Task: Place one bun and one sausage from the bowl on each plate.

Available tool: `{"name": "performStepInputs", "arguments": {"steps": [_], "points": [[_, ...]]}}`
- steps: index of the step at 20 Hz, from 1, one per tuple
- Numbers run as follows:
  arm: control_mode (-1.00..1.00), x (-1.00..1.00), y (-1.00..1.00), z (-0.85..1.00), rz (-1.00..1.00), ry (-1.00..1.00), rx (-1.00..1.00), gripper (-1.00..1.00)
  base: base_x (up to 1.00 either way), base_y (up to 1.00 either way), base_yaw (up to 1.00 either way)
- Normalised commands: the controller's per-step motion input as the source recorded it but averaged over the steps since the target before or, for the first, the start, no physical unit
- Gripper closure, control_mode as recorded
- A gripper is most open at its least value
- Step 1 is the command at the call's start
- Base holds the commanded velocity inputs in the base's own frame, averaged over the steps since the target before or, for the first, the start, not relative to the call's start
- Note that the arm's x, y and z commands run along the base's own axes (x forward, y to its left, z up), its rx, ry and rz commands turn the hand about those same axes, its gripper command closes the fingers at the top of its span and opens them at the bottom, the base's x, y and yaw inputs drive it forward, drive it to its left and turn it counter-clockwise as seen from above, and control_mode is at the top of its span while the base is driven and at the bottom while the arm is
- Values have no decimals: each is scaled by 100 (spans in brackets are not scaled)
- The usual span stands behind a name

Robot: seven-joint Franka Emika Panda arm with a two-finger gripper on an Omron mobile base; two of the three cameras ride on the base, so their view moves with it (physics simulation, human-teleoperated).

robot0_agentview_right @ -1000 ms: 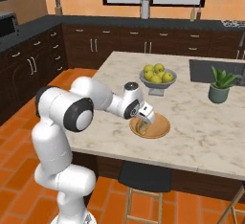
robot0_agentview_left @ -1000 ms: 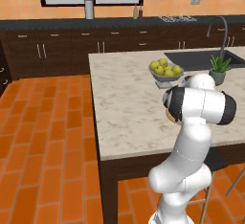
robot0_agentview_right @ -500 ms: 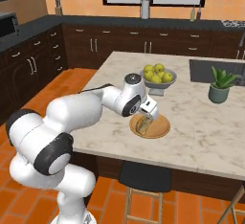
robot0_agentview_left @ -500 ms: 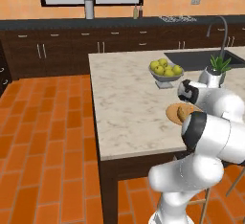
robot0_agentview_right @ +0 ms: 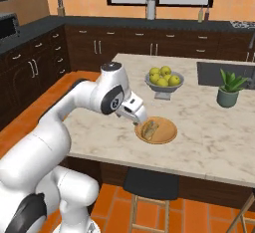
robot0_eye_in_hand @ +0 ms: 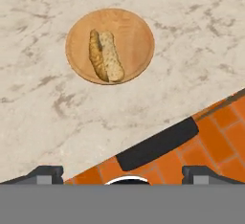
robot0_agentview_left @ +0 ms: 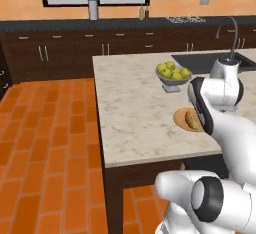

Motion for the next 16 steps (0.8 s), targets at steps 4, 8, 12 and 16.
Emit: {"name": "performStepInputs", "arguments": {"steps": [4,8,12,16], "points": [[100,-25,14,9,1,1,0,-100,-75,-11,-2],[100,0,0,0,0,0,0,-100,-87,-94,-6],[100,0,0,0,0,0,0,-100,-6,-100,0],[100,0,0,0,0,0,0,-100,17,-100,0]]}}
